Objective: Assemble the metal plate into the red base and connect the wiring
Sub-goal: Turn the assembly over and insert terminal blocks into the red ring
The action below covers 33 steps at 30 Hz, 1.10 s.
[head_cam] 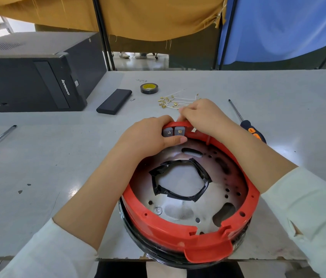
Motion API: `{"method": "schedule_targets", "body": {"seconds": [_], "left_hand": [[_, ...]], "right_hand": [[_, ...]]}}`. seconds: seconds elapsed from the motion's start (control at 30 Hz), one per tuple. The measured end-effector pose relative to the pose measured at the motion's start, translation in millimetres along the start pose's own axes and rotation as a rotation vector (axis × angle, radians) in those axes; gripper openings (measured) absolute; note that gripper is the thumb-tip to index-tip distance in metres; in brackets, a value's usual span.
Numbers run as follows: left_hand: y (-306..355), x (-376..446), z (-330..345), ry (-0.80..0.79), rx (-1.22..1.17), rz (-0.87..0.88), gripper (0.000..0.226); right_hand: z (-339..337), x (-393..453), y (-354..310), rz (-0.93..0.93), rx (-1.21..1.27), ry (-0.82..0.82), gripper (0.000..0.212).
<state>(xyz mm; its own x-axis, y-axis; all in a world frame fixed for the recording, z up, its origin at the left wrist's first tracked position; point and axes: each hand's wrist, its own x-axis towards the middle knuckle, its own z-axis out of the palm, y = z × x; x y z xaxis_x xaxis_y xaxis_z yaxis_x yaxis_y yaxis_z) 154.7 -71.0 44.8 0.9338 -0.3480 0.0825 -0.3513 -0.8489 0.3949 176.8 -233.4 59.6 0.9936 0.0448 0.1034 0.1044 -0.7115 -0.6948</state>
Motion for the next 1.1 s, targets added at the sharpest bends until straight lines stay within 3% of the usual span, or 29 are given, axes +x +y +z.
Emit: {"method": "schedule_targets", "body": {"seconds": [0.07, 0.13, 0.2, 0.37, 0.5, 0.63, 0.8, 0.9, 1.0, 1.1], "left_hand": [[0, 0, 0, 0.003, 0.012, 0.002, 0.046], [0, 0, 0, -0.008, 0.031, -0.005, 0.046], [0, -1, 0, -0.012, 0.045, -0.014, 0.046], [1, -2, 0, -0.013, 0.053, -0.021, 0.044], [1, -3, -1, -0.01, 0.05, -0.028, 0.043], [1, -3, -1, -0.016, 0.039, -0.033, 0.043], [1, -2, -1, -0.025, 0.041, -0.032, 0.042], [2, -2, -1, -0.015, 0.033, -0.038, 0.042], [2, -2, 0, -0.021, 0.027, -0.047, 0.043], [2, -2, -2, -0.033, -0.01, -0.065, 0.04]], "right_hand": [[-4, 2, 0, 0.091, 0.185, 0.023, 0.018], [-13, 5, 1, 0.241, 0.438, 0.047, 0.021], [-25, 9, 6, 0.317, 0.492, 0.042, 0.024], [-46, 19, 29, 0.237, -0.188, -0.159, 0.036], [-41, 20, 45, 0.211, -0.301, -0.236, 0.045], [-33, 25, 53, 0.109, -0.569, -0.201, 0.035], [-32, 23, 51, 0.133, -0.533, -0.177, 0.033], [-34, 18, 49, 0.177, -0.388, -0.067, 0.03], [-38, 16, 36, 0.233, 0.116, 0.117, 0.02], [-41, 14, 14, 0.285, 0.536, 0.168, 0.039]]}}
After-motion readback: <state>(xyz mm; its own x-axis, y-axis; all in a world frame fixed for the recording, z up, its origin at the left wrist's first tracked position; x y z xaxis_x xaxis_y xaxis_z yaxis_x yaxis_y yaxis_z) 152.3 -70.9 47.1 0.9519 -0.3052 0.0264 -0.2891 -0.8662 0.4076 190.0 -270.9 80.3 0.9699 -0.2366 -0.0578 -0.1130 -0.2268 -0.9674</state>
